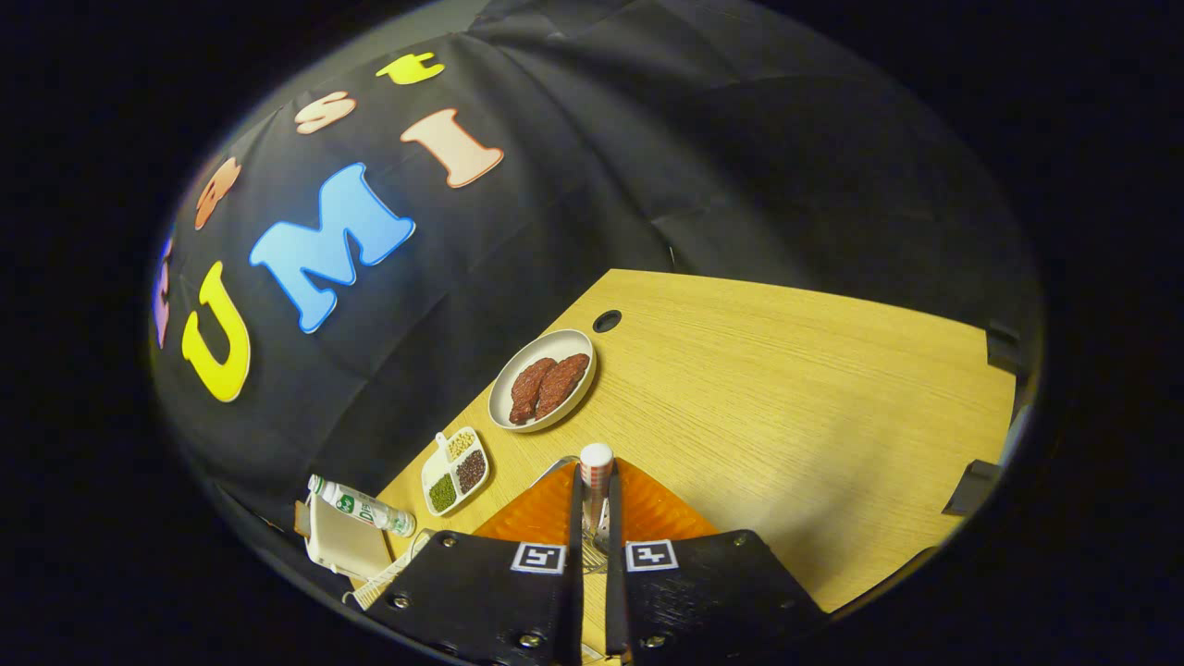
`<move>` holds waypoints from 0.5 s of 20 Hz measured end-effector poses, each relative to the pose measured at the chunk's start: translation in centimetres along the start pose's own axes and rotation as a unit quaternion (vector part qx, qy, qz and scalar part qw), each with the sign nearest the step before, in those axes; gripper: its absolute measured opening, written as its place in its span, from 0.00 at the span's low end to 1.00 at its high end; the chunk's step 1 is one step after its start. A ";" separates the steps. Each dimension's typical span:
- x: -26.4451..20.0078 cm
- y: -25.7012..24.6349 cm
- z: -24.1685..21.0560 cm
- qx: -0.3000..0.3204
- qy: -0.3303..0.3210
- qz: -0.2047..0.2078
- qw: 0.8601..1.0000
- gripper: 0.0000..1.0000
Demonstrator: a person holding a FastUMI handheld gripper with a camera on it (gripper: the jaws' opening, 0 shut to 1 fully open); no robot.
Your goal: Take the plate from the dish rack, then take the spoon from the basket and place it into the plate.
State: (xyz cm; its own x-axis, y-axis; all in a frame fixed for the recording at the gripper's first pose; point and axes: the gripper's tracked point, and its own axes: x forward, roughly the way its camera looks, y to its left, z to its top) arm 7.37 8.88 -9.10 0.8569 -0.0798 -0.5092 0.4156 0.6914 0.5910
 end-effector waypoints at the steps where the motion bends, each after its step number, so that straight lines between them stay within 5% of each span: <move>1: 0.1 -0.3 0.0 0.012 0.000 0.002 1.000 0.09; 7: -0.2 -1.3 -0.1 0.061 -0.007 0.005 0.998 0.09; 10: 0.1 -0.5 -0.8 0.029 -0.007 -0.007 1.000 0.09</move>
State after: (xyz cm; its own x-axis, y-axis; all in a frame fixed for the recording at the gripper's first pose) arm 6.97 9.07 -9.92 0.8551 -0.0992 -0.5088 0.4438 0.6474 0.6196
